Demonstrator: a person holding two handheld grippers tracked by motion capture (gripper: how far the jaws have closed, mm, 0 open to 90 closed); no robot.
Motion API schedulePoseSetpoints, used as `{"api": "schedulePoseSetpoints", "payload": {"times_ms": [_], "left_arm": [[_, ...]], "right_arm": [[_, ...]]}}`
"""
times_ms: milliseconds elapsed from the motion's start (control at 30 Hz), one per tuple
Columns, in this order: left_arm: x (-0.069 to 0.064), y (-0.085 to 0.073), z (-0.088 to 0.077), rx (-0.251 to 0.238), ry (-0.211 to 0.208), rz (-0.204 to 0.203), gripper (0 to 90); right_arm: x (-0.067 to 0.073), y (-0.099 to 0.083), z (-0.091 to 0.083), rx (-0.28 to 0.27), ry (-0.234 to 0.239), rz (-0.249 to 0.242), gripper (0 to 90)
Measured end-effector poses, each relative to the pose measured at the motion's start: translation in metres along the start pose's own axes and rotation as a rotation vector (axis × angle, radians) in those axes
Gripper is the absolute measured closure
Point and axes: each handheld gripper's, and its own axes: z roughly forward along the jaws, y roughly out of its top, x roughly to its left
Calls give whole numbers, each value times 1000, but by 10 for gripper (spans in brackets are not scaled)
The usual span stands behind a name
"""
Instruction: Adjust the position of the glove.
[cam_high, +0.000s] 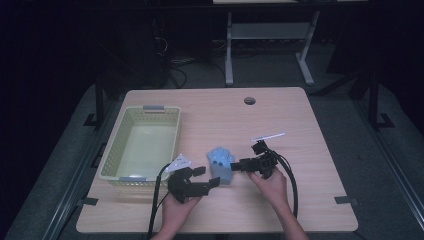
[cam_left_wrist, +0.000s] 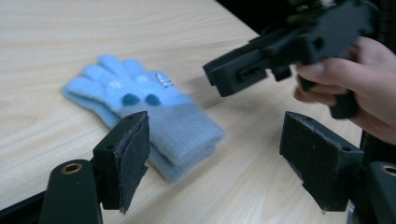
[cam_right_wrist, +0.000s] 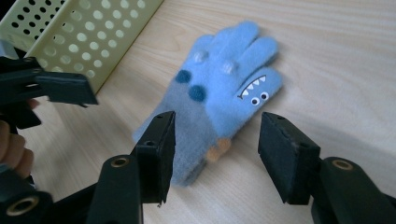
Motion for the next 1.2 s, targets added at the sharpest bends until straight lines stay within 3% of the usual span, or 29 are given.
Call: {"api": "schedulePoseSetpoints", "payload": {"times_ms": [167,367,400,567,733,1033,1200], "left_arm": [[12,3,13,49,15,-102,257],[23,3,27,60,40,-199,244],[23,3,29,65,48,-203,243],[35,2,36,76,60,-298,252],[44,1,37,85,28,-379,302],[50,-3,39,109,-24,-448,483],[49,-4,41,122,-35,-446,551]], "right_arm": [[-3,-5,6,-12,12,46,464],[-14,-16,15,-49,79,158,488],[-14,-16,16,-45,73,162,490],[-19,-20,22,-26,83,183,496],[-18,-21,23,-35,106,193,502],[-17,-24,29,-38,125,235,593],[-15,-24,31,-33,123,241,614]]}}
